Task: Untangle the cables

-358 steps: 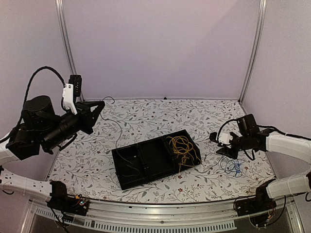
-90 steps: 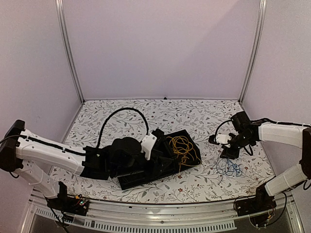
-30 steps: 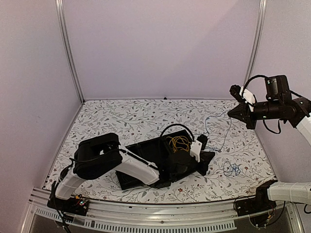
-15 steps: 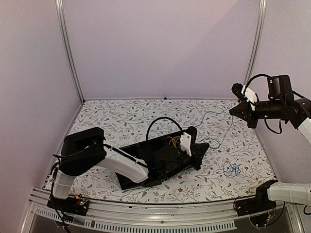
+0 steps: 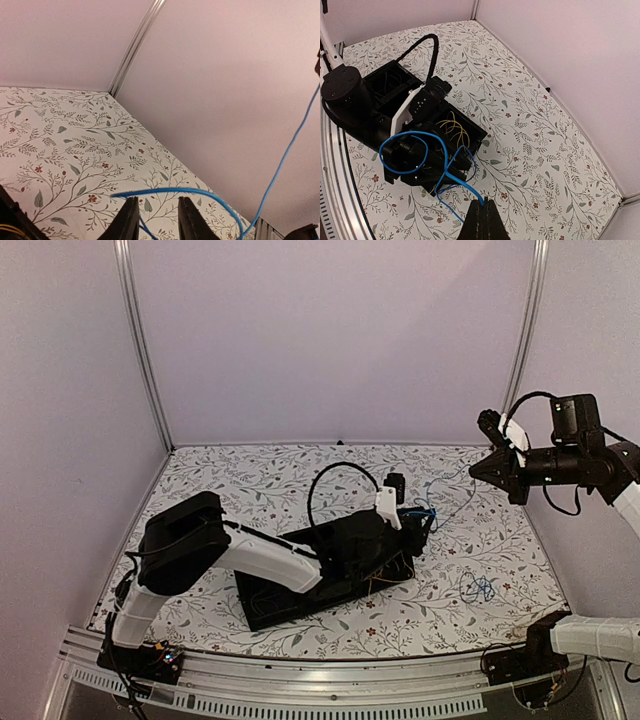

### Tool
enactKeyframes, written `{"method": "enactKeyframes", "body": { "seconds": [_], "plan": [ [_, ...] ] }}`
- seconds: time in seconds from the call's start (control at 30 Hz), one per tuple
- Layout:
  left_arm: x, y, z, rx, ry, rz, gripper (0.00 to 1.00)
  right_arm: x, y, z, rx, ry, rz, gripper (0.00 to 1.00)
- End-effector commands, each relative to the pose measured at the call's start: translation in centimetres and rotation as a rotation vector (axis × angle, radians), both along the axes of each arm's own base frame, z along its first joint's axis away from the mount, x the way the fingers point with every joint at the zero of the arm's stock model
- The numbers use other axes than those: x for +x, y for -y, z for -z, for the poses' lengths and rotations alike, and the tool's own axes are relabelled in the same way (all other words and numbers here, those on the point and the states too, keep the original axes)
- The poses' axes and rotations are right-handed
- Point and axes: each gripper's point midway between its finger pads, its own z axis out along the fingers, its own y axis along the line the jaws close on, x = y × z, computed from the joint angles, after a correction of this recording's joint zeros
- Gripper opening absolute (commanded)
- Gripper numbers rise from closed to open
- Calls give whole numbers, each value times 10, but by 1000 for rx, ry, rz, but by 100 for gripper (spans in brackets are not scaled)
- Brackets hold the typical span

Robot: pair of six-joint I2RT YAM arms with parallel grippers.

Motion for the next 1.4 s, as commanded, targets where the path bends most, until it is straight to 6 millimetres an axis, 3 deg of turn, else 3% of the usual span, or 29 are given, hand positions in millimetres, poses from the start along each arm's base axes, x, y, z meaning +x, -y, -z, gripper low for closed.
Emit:
{"method": "enactKeyframes", "body": {
  "seconds": [0.0, 0.13, 0.3, 0.4, 0.5, 0.63, 0.87, 1.03, 1.23, 1.37],
  "plan": [
    [41, -22, 12, -13, -83, -132, 34, -6, -2, -21, 46, 15, -18, 0],
    [83, -74, 0, -50, -79, -277, 43, -10, 1, -31, 62, 25, -20, 0],
    [147, -183, -17, -67, -77, -466, 44, -13, 3, -33, 68, 33, -20, 0],
    [163, -240, -36, -73, -61, -527, 44, -12, 3, -36, 72, 45, -20, 0],
    [163, -276, -48, -45, -31, -556, 45, -11, 1, -40, 80, 49, -27, 0],
    [150, -295, -65, 1, 13, -542, 46, -6, 0, -39, 75, 55, -32, 0],
    [121, -281, -77, 109, 18, -359, 46, -8, -12, -39, 94, 43, -116, 0],
    [108, -289, -93, 245, 16, -332, 48, -9, -25, -53, 133, 26, -190, 0],
    [110, -315, -113, 347, -36, -384, 62, -10, -59, -72, 157, 0, -302, 0],
    [118, -330, -123, 381, -63, -350, 62, -9, -83, -85, 172, -27, -380, 0]
  ]
}}
